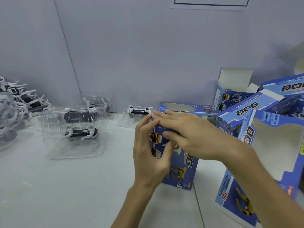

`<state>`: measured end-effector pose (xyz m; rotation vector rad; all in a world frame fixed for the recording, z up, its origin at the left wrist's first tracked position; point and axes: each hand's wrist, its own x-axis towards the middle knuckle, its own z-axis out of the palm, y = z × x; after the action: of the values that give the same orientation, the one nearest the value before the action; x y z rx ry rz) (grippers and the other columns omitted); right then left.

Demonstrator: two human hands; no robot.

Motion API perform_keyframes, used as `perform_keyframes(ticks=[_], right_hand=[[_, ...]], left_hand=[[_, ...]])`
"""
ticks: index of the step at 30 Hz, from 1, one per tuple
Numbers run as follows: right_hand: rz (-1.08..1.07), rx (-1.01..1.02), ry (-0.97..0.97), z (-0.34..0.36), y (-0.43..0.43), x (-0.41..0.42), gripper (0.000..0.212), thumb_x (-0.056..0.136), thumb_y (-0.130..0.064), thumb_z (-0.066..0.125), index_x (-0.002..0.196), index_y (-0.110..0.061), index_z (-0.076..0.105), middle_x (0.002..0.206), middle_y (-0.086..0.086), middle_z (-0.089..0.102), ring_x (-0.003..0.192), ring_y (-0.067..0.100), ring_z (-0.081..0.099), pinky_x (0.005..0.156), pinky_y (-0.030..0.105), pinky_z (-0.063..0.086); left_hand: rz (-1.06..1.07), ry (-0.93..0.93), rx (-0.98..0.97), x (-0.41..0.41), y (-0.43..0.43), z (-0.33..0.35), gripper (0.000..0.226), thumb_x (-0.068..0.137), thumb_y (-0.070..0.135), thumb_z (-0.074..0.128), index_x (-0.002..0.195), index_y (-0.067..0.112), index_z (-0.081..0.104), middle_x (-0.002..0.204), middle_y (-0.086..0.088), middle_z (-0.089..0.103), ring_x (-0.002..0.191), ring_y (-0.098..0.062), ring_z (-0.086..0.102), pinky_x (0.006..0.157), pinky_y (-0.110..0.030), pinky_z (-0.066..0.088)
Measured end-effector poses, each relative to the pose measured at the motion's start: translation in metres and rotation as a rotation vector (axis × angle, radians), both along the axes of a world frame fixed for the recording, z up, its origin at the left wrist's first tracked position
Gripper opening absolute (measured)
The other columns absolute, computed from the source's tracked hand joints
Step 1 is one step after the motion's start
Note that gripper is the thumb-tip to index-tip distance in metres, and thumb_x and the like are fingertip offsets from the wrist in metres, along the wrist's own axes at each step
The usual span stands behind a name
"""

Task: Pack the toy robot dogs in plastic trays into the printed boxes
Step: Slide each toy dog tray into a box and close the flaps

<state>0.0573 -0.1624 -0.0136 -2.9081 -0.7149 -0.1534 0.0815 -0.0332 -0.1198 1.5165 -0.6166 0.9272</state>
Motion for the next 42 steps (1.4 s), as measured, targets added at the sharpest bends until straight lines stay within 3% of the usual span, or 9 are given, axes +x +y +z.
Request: perform_keyframes(ticks=[6, 10, 15, 17, 20, 23, 27, 33, 42], right_hand=[[-0.024, 0.058, 0.089, 0.002, -0.009, -0.003, 0.075, 0.103, -0.043, 0.045, 0.158, -0.037, -0.006, 0.165, -0.021, -0.001, 0.151, -0.001, 0.000, 0.124, 0.029, 0.004], [-0.056, -0.111, 0.056, -0.002, -0.004, 0.000, 0.076, 0.103, -0.047, 0.040, 0.159, -0.030, -0.007, 0.164, -0.018, -0.014, 0.151, 0.003, -0.012, 0.121, 0.028, -0.007], [-0.055, -0.136, 0.006, -0.007, -0.003, 0.004, 0.073, 0.103, -0.045, 0.039, 0.159, -0.031, -0.007, 0.165, -0.018, -0.013, 0.151, 0.003, -0.011, 0.119, 0.026, -0.007], [-0.055, -0.037, -0.055, -0.011, -0.002, 0.003, 0.070, 0.101, -0.042, 0.045, 0.159, -0.033, 0.007, 0.166, -0.017, 0.002, 0.152, 0.004, 0.003, 0.121, 0.027, 0.003], [-0.011, 0.480, -0.252, -0.020, -0.005, -0.006, 0.056, 0.094, -0.030, 0.063, 0.146, -0.036, 0.045, 0.151, -0.018, 0.043, 0.140, 0.002, 0.037, 0.115, 0.027, 0.030], [-0.037, 0.852, -0.374, -0.038, -0.018, -0.017, 0.039, 0.090, -0.031, 0.065, 0.128, -0.036, 0.062, 0.137, -0.020, 0.053, 0.134, 0.003, 0.045, 0.109, 0.022, 0.037], [-0.077, 0.982, -0.318, -0.066, -0.028, -0.026, 0.027, 0.092, -0.040, 0.058, 0.116, -0.036, 0.070, 0.140, -0.019, 0.055, 0.141, 0.004, 0.038, 0.113, 0.024, 0.034], [-0.052, 1.099, -0.418, -0.076, -0.017, -0.021, 0.020, 0.092, -0.027, 0.061, 0.108, -0.033, 0.072, 0.134, -0.014, 0.062, 0.140, 0.006, 0.040, 0.111, 0.018, 0.032], [-0.029, 1.088, -0.438, -0.075, -0.020, -0.015, 0.019, 0.089, -0.037, 0.062, 0.105, -0.033, 0.073, 0.116, -0.014, 0.071, 0.128, 0.012, 0.052, 0.106, 0.027, 0.042]], left_hand=[[0.039, 0.007, -0.010, 0.004, 0.010, 0.001, 0.021, 0.093, 0.012, 0.061, 0.113, 0.016, 0.064, 0.129, -0.001, 0.062, 0.123, -0.022, 0.059, 0.093, -0.034, 0.050], [0.034, 0.029, -0.023, 0.003, 0.011, 0.006, 0.011, 0.091, 0.017, 0.059, 0.097, 0.010, 0.065, 0.117, 0.001, 0.054, 0.115, -0.022, 0.057, 0.087, -0.028, 0.049], [-0.052, 0.138, -0.042, 0.002, 0.012, 0.011, 0.008, 0.088, 0.010, 0.062, 0.095, 0.015, 0.062, 0.114, -0.002, 0.053, 0.114, -0.023, 0.055, 0.090, -0.027, 0.047], [-0.095, 0.191, -0.073, 0.001, 0.011, 0.012, 0.013, 0.089, 0.011, 0.061, 0.100, 0.017, 0.061, 0.116, -0.001, 0.053, 0.117, -0.023, 0.055, 0.092, -0.025, 0.046], [-0.115, 0.187, -0.105, -0.002, 0.010, 0.012, 0.017, 0.089, 0.010, 0.061, 0.104, 0.017, 0.062, 0.119, -0.001, 0.053, 0.120, -0.019, 0.055, 0.093, -0.020, 0.046], [-0.085, 0.182, -0.125, 0.000, 0.012, 0.012, 0.016, 0.089, 0.010, 0.061, 0.102, 0.018, 0.064, 0.120, 0.000, 0.052, 0.121, -0.021, 0.055, 0.092, -0.024, 0.049], [-0.125, 0.196, -0.162, -0.003, 0.009, 0.015, 0.013, 0.092, 0.013, 0.057, 0.098, 0.022, 0.065, 0.121, 0.001, 0.053, 0.120, -0.016, 0.056, 0.089, -0.017, 0.048], [-0.558, 0.469, -0.398, -0.002, 0.016, 0.021, 0.003, 0.087, 0.020, 0.063, 0.087, 0.020, 0.066, 0.135, -0.009, 0.058, 0.113, -0.032, 0.066, 0.070, -0.037, 0.059], [-0.564, 0.461, -0.383, 0.001, 0.019, 0.021, 0.007, 0.087, 0.021, 0.063, 0.082, 0.025, 0.066, 0.132, -0.010, 0.059, 0.104, -0.023, 0.069, 0.065, -0.030, 0.059]])
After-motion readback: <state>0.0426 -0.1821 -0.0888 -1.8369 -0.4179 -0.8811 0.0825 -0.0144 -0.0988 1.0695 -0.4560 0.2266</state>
